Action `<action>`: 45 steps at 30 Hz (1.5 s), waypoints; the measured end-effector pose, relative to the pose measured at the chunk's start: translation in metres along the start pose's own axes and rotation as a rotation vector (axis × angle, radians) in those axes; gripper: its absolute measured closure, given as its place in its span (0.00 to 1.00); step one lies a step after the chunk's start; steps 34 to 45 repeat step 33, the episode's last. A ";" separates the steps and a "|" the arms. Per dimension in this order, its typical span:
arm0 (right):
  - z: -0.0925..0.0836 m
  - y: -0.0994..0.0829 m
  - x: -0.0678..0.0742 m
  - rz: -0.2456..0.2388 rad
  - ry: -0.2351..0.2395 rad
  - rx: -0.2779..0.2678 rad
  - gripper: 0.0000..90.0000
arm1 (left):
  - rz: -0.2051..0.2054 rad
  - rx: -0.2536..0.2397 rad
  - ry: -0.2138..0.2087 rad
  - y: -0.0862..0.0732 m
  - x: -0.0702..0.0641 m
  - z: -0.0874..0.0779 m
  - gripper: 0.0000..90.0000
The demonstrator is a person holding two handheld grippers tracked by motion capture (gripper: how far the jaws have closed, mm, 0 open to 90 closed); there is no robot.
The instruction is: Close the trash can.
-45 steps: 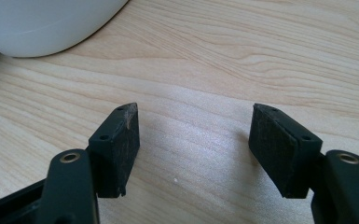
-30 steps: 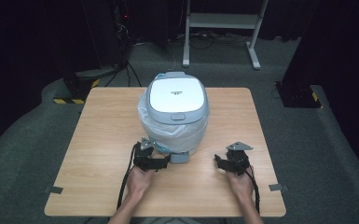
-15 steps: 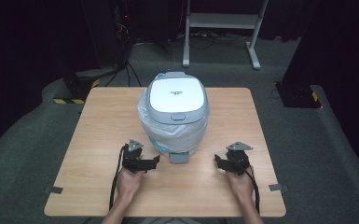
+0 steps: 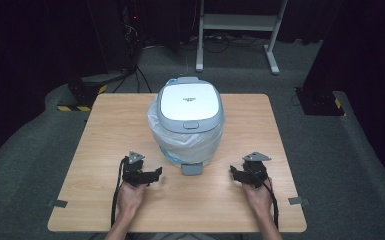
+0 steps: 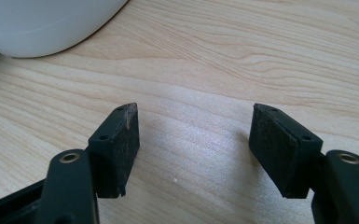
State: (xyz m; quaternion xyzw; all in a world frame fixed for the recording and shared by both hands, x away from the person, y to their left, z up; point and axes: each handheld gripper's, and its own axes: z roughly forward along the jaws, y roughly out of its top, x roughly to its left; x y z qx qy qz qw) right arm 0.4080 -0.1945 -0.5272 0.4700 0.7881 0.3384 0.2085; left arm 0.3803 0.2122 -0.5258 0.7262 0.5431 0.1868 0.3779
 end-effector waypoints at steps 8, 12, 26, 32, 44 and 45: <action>0.000 0.000 0.000 0.000 0.000 0.000 0.37 | 0.004 0.010 0.029 -0.002 0.007 0.000 0.10; 0.000 0.000 0.000 0.001 0.000 0.000 0.37 | 0.016 0.018 0.045 -0.002 0.009 0.000 0.11; 0.000 0.000 0.000 0.000 0.000 0.000 0.37 | 0.095 0.051 0.115 -0.002 0.003 0.005 0.11; 0.000 0.000 0.000 0.000 0.000 0.000 0.37 | 0.090 0.046 0.115 -0.002 0.003 0.005 0.10; 0.000 0.000 0.000 0.000 0.000 0.000 0.37 | 0.089 0.046 0.114 -0.002 0.003 0.005 0.10; 0.000 0.000 0.000 0.000 0.000 0.000 0.37 | 0.089 0.046 0.114 -0.002 0.003 0.005 0.10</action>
